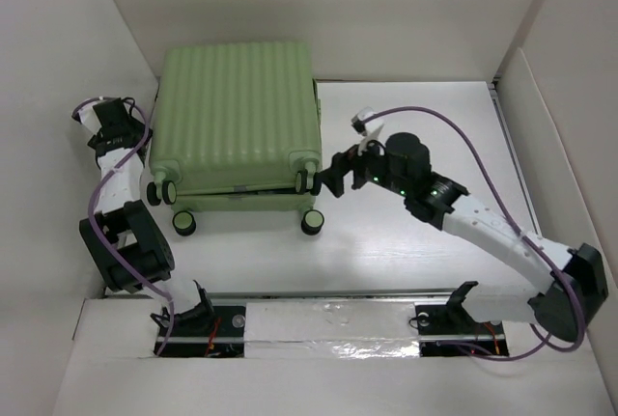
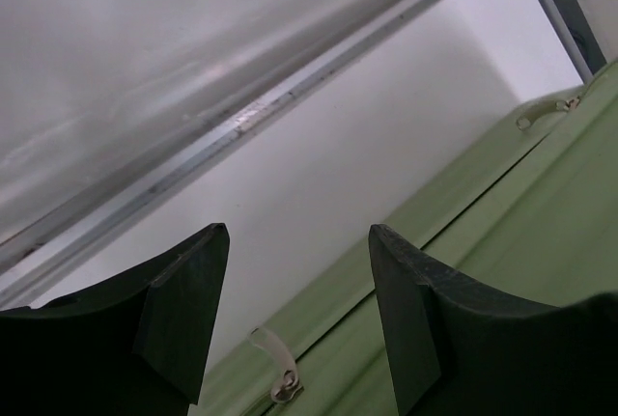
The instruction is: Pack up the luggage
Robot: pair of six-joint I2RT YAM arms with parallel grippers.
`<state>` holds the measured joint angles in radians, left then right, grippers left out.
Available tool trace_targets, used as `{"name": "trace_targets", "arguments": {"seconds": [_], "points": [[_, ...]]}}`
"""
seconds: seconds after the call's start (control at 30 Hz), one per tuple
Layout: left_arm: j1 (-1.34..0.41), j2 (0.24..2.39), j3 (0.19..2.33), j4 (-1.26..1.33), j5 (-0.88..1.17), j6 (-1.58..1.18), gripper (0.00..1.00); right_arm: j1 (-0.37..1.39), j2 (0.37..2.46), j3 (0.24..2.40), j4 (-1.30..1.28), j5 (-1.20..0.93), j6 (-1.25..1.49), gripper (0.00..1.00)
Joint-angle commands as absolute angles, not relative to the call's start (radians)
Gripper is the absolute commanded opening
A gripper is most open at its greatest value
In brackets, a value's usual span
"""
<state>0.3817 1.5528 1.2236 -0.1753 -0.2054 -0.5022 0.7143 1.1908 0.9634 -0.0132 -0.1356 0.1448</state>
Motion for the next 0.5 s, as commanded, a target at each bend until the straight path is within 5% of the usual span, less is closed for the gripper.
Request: {"name": "trace_targets", "arguments": {"seconds": [0.0,0.33,0.47], "points": [[0.388,1.551,1.200,-0.120,-0.120,-0.518,0.57,0.775,1.288,1.052,0.061,-0.189,0.112,1.00],[0.345,1.490,1.034,-0.032,-0.063,-0.560,0.57,0.819,1.477,1.085,0.070,-0.097,0.162,0.98],[0.345,1.399,0.944,-0.006,0.038,-0.623,0.57,0.828,1.407,1.023,0.100,0.044,0.181,0.51]]}}
